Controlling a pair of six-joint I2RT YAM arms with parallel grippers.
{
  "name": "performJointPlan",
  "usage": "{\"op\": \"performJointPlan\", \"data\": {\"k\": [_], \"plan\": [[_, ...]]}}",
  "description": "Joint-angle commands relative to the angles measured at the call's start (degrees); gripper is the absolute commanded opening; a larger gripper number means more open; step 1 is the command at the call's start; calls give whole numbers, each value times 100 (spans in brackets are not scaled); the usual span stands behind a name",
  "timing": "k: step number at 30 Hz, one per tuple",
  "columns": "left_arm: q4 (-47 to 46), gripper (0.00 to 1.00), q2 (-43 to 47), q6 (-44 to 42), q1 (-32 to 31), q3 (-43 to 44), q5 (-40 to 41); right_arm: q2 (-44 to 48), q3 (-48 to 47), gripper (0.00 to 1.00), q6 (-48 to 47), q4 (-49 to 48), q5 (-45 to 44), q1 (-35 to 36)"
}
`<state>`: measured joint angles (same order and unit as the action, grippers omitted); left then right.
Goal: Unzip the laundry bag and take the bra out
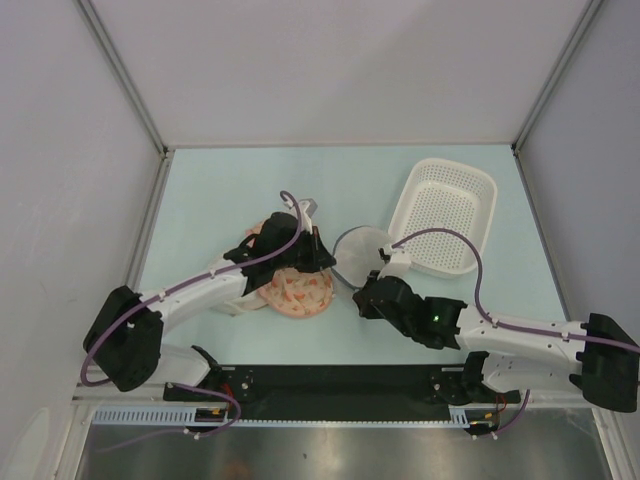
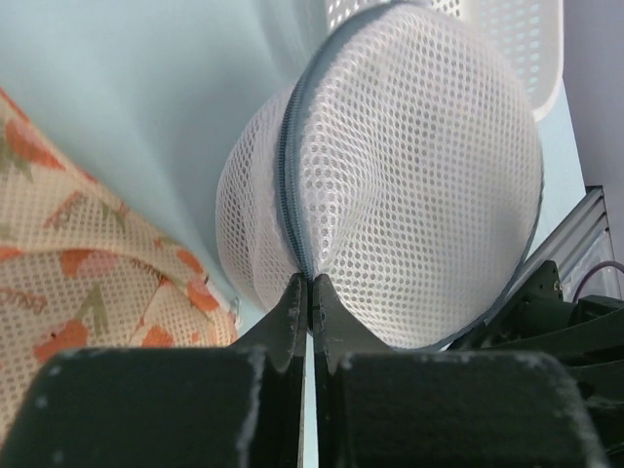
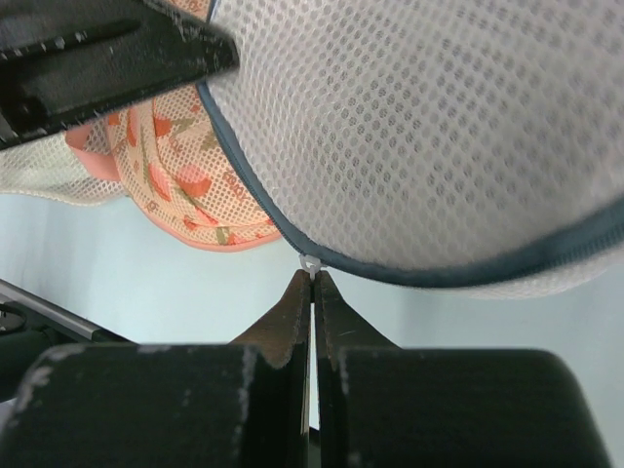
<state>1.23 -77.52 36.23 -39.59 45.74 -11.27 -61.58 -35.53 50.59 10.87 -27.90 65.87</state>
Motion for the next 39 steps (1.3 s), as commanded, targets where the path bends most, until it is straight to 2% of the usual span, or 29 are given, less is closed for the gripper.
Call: {"op": "performJointPlan", "data": {"k": [1,6,9,12,13,15,16,19,26,32,39], "plan": [[52,0,-175,-529,83,628,63,-143,-33,0,13,-208,74,-12],[192,0,-387,-731,83,972,19,-328,-138,0,13,-357,224,5],[245,9,-501,-749,75,990,-60,-381,-174,0,-14,-445,259,14],[281,27,-475,-705,75,903,-104,-469,-226,0,-49,-507,276,23],[298,39,-431,-687,75,859,-112,-486,-244,0,-66,-499,276,23],[290,52,-239,-600,75,727,-86,-548,-297,0,-84,-542,276,23],[290,63,-168,-530,75,665,-77,-565,-305,0,-84,-551,276,23],[298,75,139,-363,57,428,-16,-653,-349,0,-93,-595,294,23],[27,79,650,-55,4,-187,-6,-899,-508,0,-14,-595,232,23],[-317,77,685,200,-31,-513,-411,-1224,-560,0,135,-910,232,84],[-334,75,659,288,-110,-697,-367,-1497,-762,0,-49,-1008,373,93]]}}
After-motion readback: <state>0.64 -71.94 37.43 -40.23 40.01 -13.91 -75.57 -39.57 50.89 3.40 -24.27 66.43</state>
